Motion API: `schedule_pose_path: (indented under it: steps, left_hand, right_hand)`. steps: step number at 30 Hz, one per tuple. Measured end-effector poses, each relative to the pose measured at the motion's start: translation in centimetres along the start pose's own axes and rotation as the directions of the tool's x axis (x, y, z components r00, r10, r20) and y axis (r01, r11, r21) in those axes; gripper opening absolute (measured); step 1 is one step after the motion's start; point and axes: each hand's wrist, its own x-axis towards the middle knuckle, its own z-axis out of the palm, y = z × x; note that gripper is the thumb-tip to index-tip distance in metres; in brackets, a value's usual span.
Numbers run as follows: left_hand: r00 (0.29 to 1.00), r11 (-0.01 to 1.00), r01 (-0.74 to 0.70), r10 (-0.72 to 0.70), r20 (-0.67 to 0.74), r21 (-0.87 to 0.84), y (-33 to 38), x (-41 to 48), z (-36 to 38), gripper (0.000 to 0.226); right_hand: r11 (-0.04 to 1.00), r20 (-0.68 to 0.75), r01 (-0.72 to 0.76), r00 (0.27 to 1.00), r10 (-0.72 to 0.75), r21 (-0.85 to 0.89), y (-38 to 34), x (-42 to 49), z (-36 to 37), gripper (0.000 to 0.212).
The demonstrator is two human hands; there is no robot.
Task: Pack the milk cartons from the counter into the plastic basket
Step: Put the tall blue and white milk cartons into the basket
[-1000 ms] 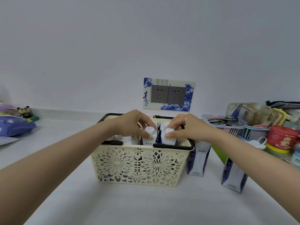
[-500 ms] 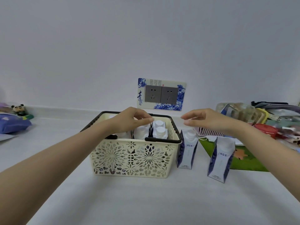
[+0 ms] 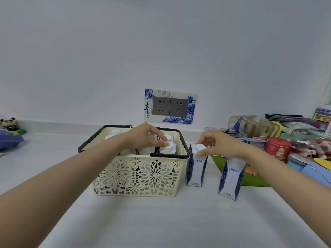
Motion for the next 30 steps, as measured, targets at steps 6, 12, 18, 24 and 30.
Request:
schedule_pose_path:
  steps: [6, 12, 18, 24, 30]
  left_hand:
    - [1.000, 0.999, 0.004, -0.005, -0.025, -0.041, -0.2, -0.4, -0.4, 0.029]
    - [0.999, 0.999, -0.001, 0.003, -0.042, 0.052, -1.1, -3.0, -4.0, 0.049]
    - [0.996, 0.997, 0.064, -0.062, -0.061, 0.037, -2.6, -5.9, -4.6, 0.053]
    - [0.989, 0.986, 0.144, -0.146, -0.022, -0.089, -2.3, -6.1, -4.2, 0.076]
    - [0.987, 0.984, 0.132, -0.141, -0.071, -0.116, -2.2, -6.3, -4.4, 0.079]
  right_hand:
    - [1.000, -0.110, 0.003, 0.994, -0.006, -0.026, -0.4, -0.6, 0.2, 0.023]
    - [0.993, -0.359, 0.107, 0.926, -0.119, -0.052, -5.3, -1.2, -4.2, 0.020]
    - [0.954, -0.489, 0.294, 0.825, -0.281, -0.052, -11.0, -0.1, -4.4, 0.019]
    - [0.935, -0.449, 0.325, 0.863, -0.231, 0.144, -13.8, 1.5, -1.0, 0.020]
    - [0.935, -0.376, 0.285, 0.907, -0.190, 0.213, -14.7, 2.9, 2.0, 0.023]
